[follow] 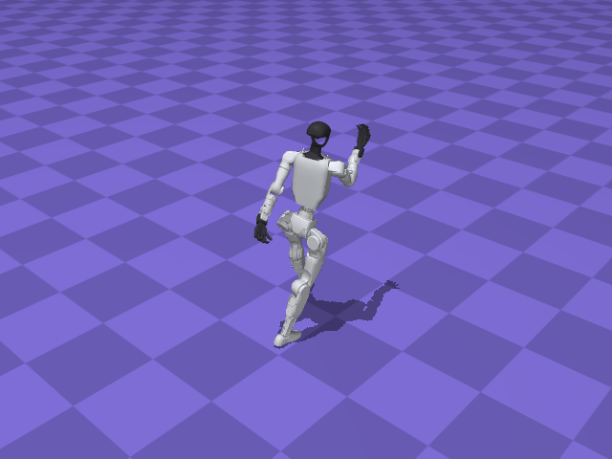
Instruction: Kungfu
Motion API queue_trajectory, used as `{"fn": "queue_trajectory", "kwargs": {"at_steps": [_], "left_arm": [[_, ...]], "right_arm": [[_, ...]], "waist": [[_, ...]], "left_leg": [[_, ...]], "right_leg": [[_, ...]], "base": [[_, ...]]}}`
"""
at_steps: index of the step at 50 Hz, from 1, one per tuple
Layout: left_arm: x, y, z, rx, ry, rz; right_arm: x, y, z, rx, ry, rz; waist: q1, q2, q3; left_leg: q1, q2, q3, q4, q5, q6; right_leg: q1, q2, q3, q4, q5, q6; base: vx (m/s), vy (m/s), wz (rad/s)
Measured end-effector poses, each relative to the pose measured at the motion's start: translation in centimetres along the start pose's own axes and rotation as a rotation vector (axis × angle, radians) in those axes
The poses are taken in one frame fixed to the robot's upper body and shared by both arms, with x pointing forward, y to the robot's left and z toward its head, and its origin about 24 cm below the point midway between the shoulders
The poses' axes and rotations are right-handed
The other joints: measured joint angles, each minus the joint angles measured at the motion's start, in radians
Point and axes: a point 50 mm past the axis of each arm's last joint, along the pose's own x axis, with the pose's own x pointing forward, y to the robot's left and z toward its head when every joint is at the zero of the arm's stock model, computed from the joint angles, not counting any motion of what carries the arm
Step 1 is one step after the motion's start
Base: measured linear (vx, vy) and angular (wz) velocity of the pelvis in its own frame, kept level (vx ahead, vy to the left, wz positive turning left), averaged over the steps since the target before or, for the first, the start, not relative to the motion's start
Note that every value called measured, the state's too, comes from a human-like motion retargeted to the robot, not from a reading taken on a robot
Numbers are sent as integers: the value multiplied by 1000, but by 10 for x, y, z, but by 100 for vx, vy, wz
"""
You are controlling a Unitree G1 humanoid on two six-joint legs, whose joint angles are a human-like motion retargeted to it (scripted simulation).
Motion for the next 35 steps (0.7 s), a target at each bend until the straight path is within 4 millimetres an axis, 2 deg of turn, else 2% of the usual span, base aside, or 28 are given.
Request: {"fn": "queue_trajectory", "kwargs": {"at_steps": [2,5,7,8,11,14,15,17,19,21,22,24,26,28,30,32,35], "left_arm": [[4,-4,-3,-51,-20,24],[7,-3,-4,-145,-76,107],[6,0,-5,-217,-113,164],[3,4,-5,-257,-126,191],[-15,27,-1,-365,-177,288],[-51,63,30,-396,-285,435],[-68,76,44,-389,-330,499],[-102,99,69,-355,-432,628],[-144,118,94,-301,-533,744],[-193,130,124,-224,-636,807],[-218,133,141,-177,-692,819],[-268,130,175,-58,-831,838],[-324,117,212,113,-993,922],[-388,92,242,333,-1144,1087],[-452,55,261,586,-1260,1294],[-509,5,271,864,-1357,1510],[-574,-78,259,1252,-1472,1850]], "right_arm": [[-1,-1,0,-21,2,-3],[-4,-6,-1,-56,4,-27],[-13,-15,0,-97,10,-64],[-20,-22,1,-129,19,-86],[-48,-43,1,-264,95,-149],[-87,-74,2,-477,273,-222],[-101,-87,4,-558,354,-260],[-148,-116,6,-687,592,-386],[-216,-138,8,-776,937,-562],[-297,-142,18,-819,1342,-790],[-337,-136,29,-822,1536,-921],[-414,-105,58,-775,1872,-1187],[-476,-56,91,-664,2139,-1389],[-524,-2,118,-518,2317,-1511],[-557,53,140,-367,2427,-1581],[-582,110,160,-242,2478,-1640],[-599,196,189,-88,2530,-1775]], "waist": [[-2,-9,-9],[10,-29,-11],[23,-43,-17],[20,-46,-29],[2,-37,-101],[21,-22,-108],[23,0,-105],[24,29,-121],[10,36,-137],[-16,48,-137],[-33,58,-133],[-79,78,-117],[-130,85,-87],[-180,95,-60],[-229,116,-40],[-282,138,-26],[-368,171,11]], "left_leg": [[-10,6,3,43,-16,49],[17,21,28,153,-67,81],[51,7,72,118,38,95],[63,-13,40,110,76,94],[-26,49,-102,203,127,40],[-28,109,-108,288,64,17],[-9,125,-115,309,26,17],[34,136,-100,305,-16,29],[70,115,-108,298,-45,37],[138,67,-109,265,-69,54],[181,39,-114,242,-80,65],[276,-28,-145,195,-99,89],[376,-104,-190,149,-113,112],[448,-144,-235,125,-126,120],[491,-159,-276,126,-145,120],[523,-175,-321,135,-168,119],[588,-195,-381,145,-205,120]], "right_leg": [[8,-8,-15,10,3,26],[28,-23,-14,28,46,90],[56,-33,-13,35,109,152],[67,-34,-19,38,148,185],[15,57,-48,76,338,197],[-42,93,-90,196,540,197],[-53,106,-129,238,597,197],[-93,102,-205,339,655,197],[-143,60,-239,433,554,197],[-186,28,-225,484,445,197],[-203,21,-211,493,396,197],[-235,10,-169,495,302,197],[-268,-34,-119,498,223,197],[-316,-63,-75,475,179,165],[-373,-72,-28,422,170,112],[-434,-82,29,363,190,69],[-495,-93,125,248,279,19]], "base": [[71,0,12],[82,2,-22],[82,1,-15],[83,-8,24],[89,-32,27],[71,-22,1],[69,-5,29],[69,2,18],[86,20,36],[84,30,91],[79,31,140],[80,25,161],[81,16,171],[66,-1,143],[68,-19,107],[55,-16,96],[59,-32,79]]}}
